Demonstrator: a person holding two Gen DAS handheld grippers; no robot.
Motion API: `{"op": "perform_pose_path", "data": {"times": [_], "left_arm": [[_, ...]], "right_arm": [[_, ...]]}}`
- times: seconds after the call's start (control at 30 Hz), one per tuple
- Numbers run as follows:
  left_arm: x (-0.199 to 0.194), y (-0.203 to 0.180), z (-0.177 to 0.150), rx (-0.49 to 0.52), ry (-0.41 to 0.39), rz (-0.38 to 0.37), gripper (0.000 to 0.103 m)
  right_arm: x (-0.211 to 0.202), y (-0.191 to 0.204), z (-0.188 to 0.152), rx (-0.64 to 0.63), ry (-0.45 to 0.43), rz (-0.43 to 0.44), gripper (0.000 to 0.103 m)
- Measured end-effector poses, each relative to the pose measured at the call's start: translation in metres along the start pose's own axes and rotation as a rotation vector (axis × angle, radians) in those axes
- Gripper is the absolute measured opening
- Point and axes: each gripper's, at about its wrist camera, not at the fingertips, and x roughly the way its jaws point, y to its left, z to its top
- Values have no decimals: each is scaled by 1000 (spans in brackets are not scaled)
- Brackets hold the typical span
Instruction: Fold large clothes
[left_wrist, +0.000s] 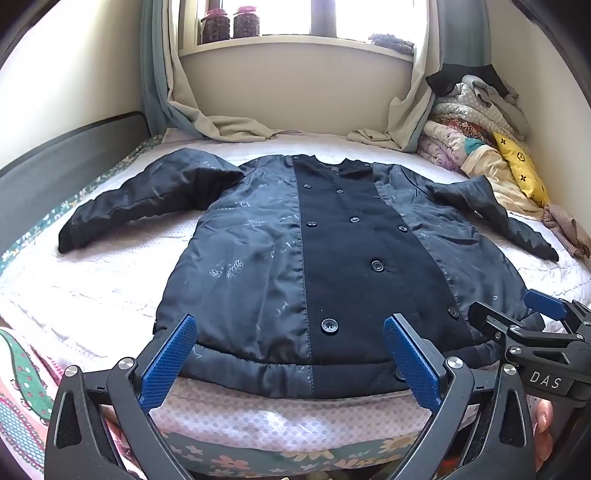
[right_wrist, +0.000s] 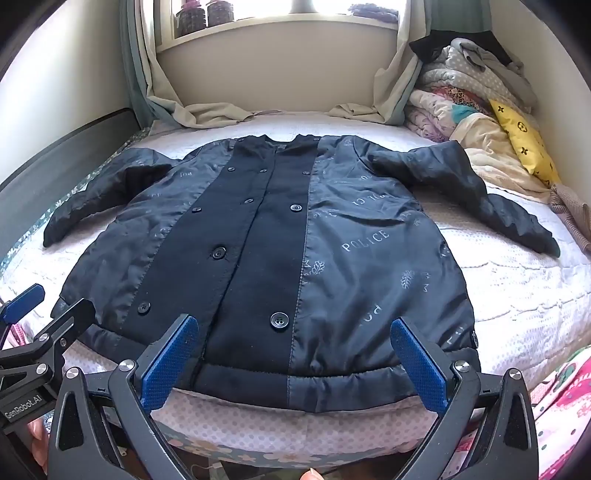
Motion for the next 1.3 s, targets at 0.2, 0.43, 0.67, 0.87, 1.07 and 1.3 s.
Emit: {"op": "perform_pose_path", "data": {"times": [0.2, 0.43, 0.67, 0.87, 1.07, 1.3], "left_arm": [[0, 0, 0, -6, 1, -5, 102], [0, -1, 0, -2, 0, -3, 102], [0, -1, 0, 1, 2, 0, 102], [0, -1, 0, 2, 4, 0, 102], [0, -1, 0, 1, 3, -1, 102], [0, 0, 0, 2, 4, 1, 102]], "right_arm": [[-1, 0, 0, 2, 4, 5, 103], [-3, -4, -3, 3, 3, 3, 103], [-4, 2, -1, 1, 0, 4, 103], [-3, 2, -2, 0, -1, 4, 103], [-2, 1, -2, 0, -4, 3, 103], [-5, 3, -2, -1, 0, 5, 103]]}}
